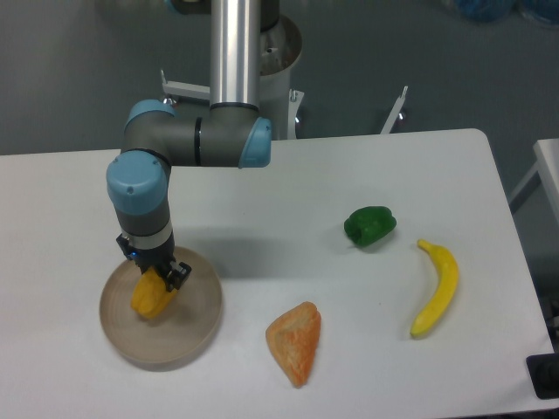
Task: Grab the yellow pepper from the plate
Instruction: 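Close the gripper on the yellow pepper, then lift the yellow pepper off the plate and carry it toward the banana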
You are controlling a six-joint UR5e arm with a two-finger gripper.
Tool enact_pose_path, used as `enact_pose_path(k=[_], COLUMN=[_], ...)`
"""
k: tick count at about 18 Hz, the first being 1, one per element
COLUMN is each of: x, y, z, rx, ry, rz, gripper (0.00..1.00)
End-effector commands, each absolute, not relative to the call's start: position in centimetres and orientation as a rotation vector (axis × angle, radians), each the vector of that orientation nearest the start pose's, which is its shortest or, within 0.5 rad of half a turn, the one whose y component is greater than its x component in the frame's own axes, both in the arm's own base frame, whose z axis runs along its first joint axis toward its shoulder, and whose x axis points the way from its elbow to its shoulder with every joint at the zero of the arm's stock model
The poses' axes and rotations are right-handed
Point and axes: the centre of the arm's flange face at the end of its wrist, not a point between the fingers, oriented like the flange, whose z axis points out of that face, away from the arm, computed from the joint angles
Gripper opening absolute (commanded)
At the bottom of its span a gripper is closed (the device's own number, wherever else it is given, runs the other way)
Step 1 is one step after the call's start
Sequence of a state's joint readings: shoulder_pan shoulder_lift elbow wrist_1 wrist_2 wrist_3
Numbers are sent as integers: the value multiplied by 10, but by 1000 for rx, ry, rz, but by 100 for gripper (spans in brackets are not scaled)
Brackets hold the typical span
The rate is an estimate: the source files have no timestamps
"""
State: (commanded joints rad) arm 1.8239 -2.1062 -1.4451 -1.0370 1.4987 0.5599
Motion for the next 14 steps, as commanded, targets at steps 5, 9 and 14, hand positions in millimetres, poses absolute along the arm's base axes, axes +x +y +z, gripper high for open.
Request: enact_pose_path(k=[5,9,14], x=[-102,-187,-261], y=[699,673,646], z=[340,362,380], rx=[-2888,-2860,-2825], ry=[530,705,809], rz=[79,152,225], gripper=[47,47,47])
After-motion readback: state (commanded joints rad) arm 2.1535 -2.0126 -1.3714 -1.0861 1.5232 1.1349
